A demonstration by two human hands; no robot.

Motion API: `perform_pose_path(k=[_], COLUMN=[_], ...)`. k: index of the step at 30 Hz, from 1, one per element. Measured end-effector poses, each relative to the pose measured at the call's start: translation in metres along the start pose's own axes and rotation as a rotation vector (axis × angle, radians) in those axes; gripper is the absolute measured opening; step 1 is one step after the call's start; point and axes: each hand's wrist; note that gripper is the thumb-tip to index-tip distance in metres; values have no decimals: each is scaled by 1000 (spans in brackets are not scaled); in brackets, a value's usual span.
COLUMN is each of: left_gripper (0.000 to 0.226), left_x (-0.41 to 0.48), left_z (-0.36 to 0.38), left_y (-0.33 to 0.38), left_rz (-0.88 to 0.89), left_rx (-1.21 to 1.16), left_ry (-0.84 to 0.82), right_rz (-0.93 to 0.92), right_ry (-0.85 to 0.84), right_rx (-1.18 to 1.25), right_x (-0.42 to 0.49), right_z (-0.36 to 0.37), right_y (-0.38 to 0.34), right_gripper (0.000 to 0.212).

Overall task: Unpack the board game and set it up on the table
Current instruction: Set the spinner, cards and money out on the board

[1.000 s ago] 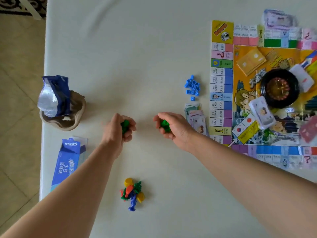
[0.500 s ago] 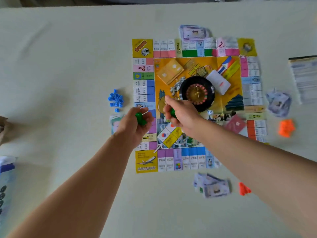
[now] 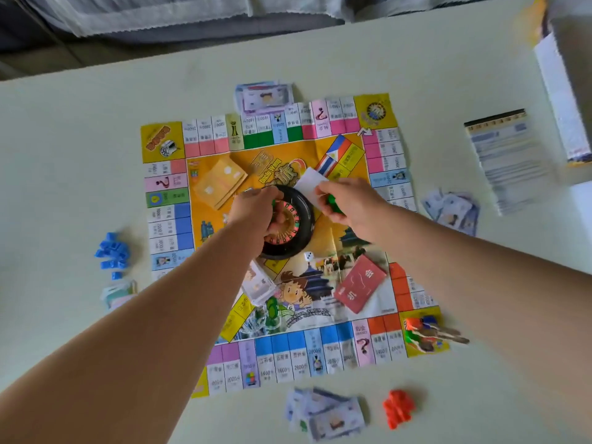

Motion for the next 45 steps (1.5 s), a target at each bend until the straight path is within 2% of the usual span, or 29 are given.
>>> perform_pose_path(k=[6, 10, 14, 18, 25, 32, 45], left_gripper=[16, 9, 14, 20, 27, 29, 36], left_x=[42, 72, 106, 136, 168, 173, 163], left_z=[43, 63, 84, 98, 110, 116, 106], left_y=[44, 68, 103, 129, 139, 128, 128], left_rz=[257, 411, 614, 735, 833, 934, 987], left_rx=[260, 500, 660, 765, 895, 886, 912], left_ry=[-2, 30, 110, 219, 243, 280, 251], right_rz=[-110, -232, -375, -572, -792, -1000, -1014], right_ry=[97, 173, 264, 290, 326, 350, 279], right_rx=[-92, -259, -470, -605, -845, -881, -869], right_x=[58, 103, 142, 170, 207, 215, 202], right_z=[-30, -32, -31, -31, -31, -37, -49], right_y=[-45, -70, -98, -115, -116, -101, -98], right_gripper=[17, 17, 22, 20, 17, 14, 29])
Point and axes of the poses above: each hand's wrist, its own x-axis towards the middle knuckle, its own z-axis out of the palm, y = z × x, and after that the axes turned 2 degrees about x, right-handed
